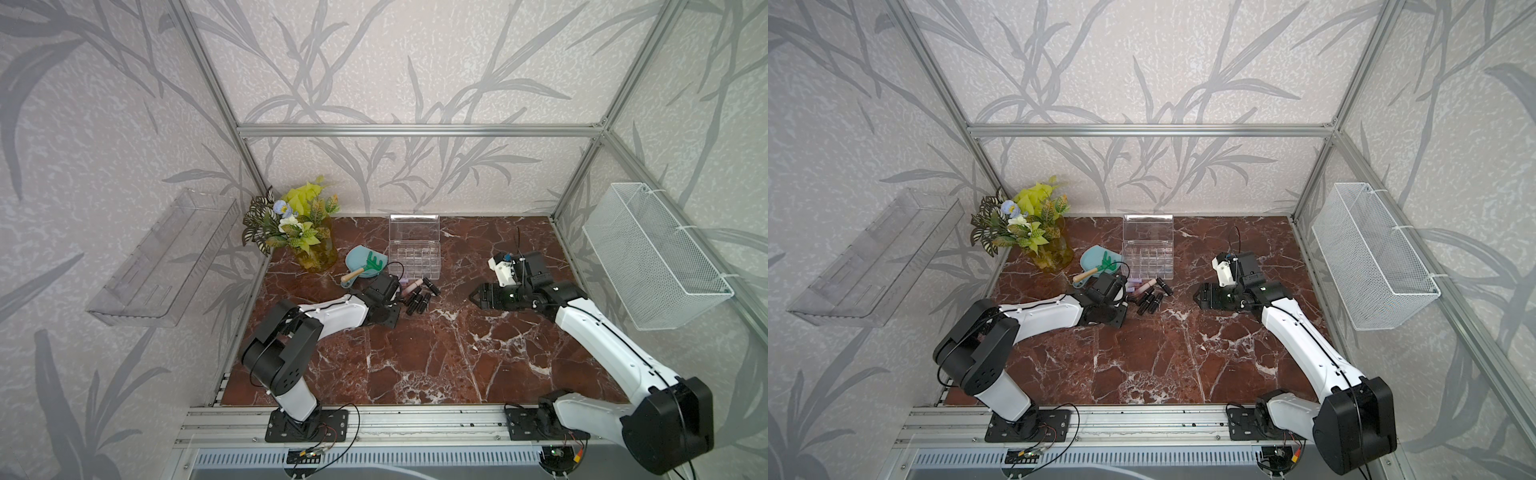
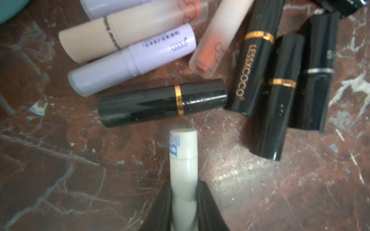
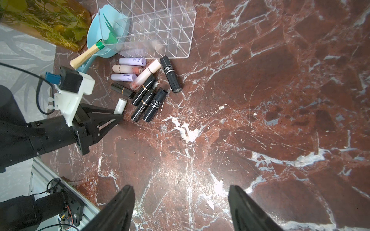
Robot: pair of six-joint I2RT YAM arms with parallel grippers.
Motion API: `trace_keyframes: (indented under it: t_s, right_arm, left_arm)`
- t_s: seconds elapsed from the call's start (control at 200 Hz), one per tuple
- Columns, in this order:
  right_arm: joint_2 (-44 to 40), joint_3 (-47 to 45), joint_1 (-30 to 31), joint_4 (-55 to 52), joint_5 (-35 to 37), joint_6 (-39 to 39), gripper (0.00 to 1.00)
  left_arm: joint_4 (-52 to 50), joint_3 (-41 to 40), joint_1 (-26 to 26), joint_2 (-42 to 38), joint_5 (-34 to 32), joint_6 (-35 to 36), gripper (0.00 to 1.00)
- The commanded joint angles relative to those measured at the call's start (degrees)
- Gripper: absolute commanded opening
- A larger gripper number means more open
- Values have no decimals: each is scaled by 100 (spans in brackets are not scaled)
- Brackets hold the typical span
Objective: Arrange the lipsticks in the organizer
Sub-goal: Pick up the lipstick at the center of the board.
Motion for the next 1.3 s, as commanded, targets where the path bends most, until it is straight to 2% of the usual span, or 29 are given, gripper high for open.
trace_keyframes:
  t_s: [0.0,0.11,0.29,0.41,0.56,0.635,0.77,0.98,1.11,1.295]
  right_arm:
    - [-66,259,42,-105,-255,6,81]
    - [-22,438,72,-86,-692,146,86]
    - [86,710,211,403,-1808,686,89]
    - [239,804,328,907,-2495,1077,89]
    - [386,724,497,1832,-3092,1692,83]
    - [499,663,611,2284,-3282,1965,74]
    - [755,682,878,2509,-3352,2086,66]
    - [993,851,1232,1851,-3120,1585,65]
    - [870,741,1250,1741,-3029,1513,64]
    - [692,698,1258,1601,-2974,1474,59]
  left_arm:
    - [-348,-118,-73,-544,157,-44,19]
    - [-334,-144,-145,-1303,388,4,19]
    - [62,-102,-230,-2302,2011,125,18]
    - [289,-66,-313,-2625,2712,106,18]
    - [388,-33,-476,-2731,3103,150,18]
    - [497,-49,-563,-2771,3217,115,18]
    - [601,-31,-632,-2851,3291,77,18]
    - [567,11,-645,-2952,3268,84,18]
    - [541,-6,-644,-3014,3198,105,17]
    - [537,-20,-641,-3056,3123,115,17]
